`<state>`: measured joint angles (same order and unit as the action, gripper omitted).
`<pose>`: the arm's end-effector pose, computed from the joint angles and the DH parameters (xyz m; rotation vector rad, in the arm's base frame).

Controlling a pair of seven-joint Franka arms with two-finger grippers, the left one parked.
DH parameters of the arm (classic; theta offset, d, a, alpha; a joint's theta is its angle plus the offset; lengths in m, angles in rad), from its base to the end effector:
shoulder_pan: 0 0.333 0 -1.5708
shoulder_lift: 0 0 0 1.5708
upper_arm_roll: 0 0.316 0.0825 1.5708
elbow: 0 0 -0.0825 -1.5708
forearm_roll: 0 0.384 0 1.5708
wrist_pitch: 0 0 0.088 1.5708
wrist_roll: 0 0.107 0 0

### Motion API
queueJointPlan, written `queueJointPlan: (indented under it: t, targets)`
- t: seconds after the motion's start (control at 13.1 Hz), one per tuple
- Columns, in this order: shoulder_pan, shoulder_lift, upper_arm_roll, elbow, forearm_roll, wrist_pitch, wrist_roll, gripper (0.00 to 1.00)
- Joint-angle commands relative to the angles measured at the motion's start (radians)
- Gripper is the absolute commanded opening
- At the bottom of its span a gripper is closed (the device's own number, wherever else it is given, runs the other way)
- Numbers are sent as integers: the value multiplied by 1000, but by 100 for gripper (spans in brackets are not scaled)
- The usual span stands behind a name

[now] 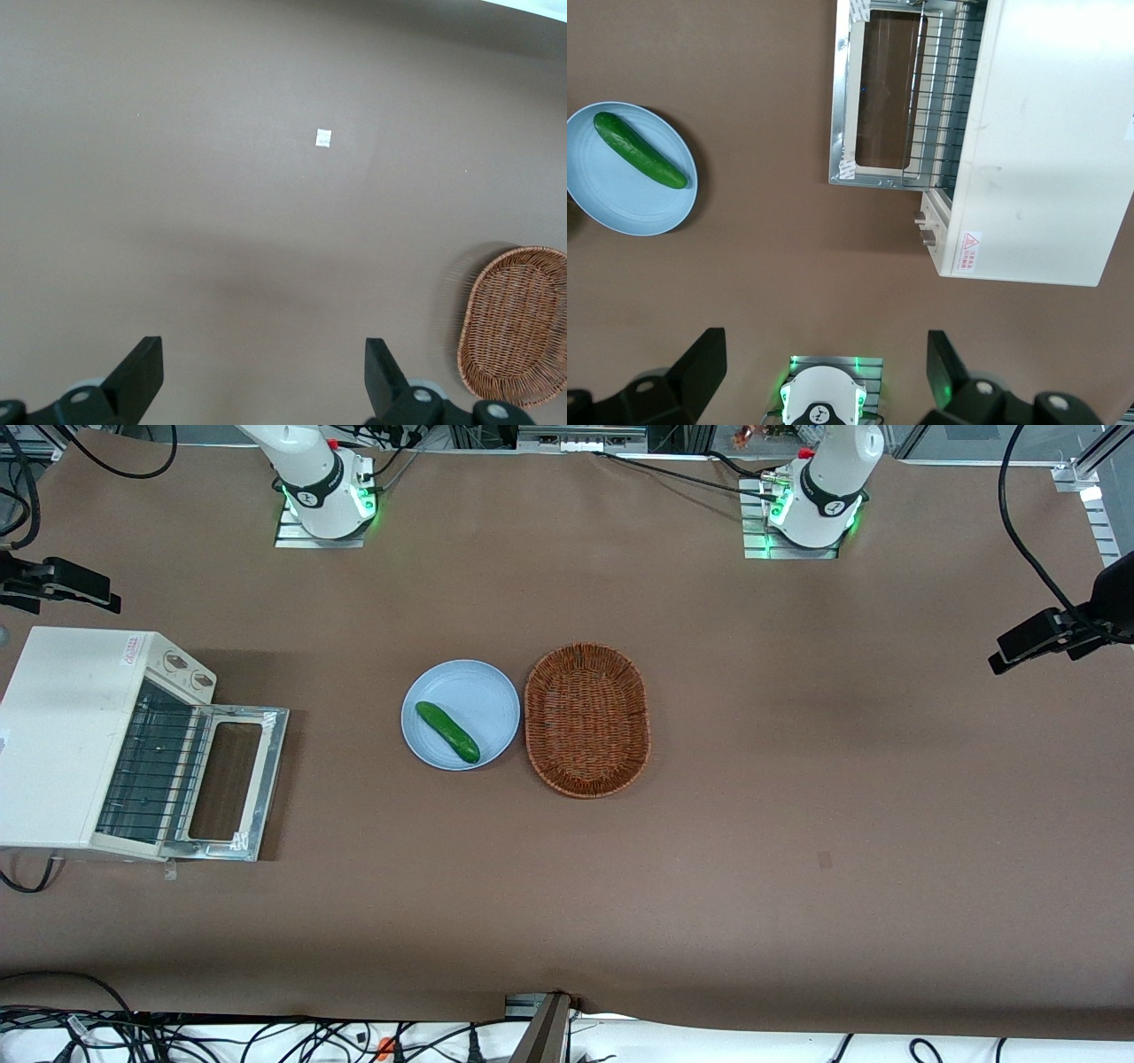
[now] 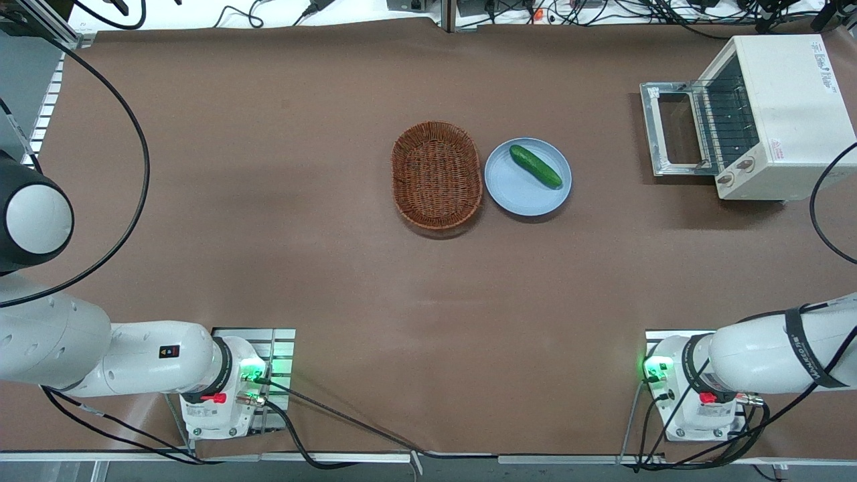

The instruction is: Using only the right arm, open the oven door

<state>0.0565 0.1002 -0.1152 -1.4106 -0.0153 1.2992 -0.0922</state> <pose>0.5546 -0.0309 0.6218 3.1130 0.0472 -0.3318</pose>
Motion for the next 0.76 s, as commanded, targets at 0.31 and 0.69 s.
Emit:
queueJointPlan:
  t: [0.31,0.69]
  targets:
    - [6,9,11,-1,3,83,28,100]
    - [6,9,11,-2,5,88,28,100]
